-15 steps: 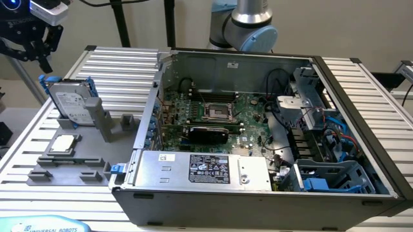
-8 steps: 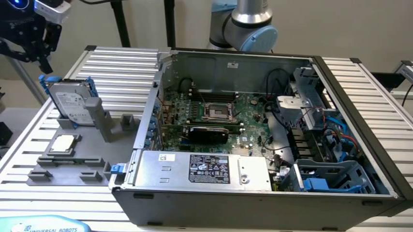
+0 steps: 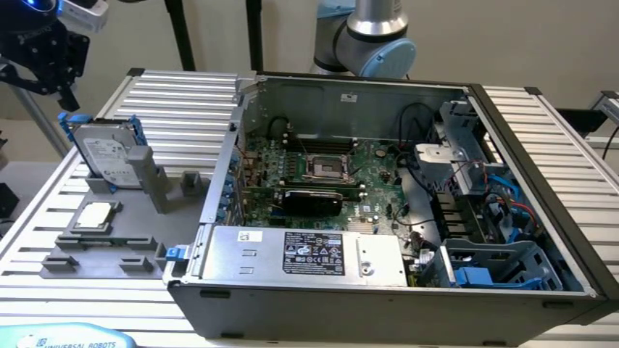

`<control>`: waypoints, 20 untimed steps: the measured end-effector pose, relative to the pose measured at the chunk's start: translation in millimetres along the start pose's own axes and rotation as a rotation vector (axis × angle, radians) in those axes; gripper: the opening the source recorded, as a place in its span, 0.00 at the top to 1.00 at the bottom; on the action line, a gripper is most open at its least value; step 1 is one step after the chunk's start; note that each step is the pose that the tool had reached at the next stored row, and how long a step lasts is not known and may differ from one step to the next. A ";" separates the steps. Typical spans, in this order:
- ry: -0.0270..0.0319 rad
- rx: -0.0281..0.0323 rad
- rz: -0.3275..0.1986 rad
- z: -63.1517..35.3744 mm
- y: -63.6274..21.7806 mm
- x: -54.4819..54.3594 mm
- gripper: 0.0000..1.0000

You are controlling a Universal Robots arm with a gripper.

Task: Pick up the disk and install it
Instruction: 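Pick up the disk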

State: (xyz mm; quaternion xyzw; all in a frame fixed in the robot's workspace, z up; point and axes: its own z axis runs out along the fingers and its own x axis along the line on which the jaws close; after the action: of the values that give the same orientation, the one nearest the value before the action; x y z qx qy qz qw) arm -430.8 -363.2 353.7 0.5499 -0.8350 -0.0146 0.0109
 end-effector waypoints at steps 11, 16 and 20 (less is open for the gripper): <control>0.0055 0.0045 -0.199 1.2 0.0 0.0 0.89; 0.0078 0.0071 -0.290 1.7 -0.1 0.0 0.89; 0.0091 0.0099 -0.350 2.1 -0.1 -0.1 0.89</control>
State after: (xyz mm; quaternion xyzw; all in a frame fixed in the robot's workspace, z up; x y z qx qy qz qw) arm -430.8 -363.1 351.6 0.6870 -0.7265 -0.0097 0.0092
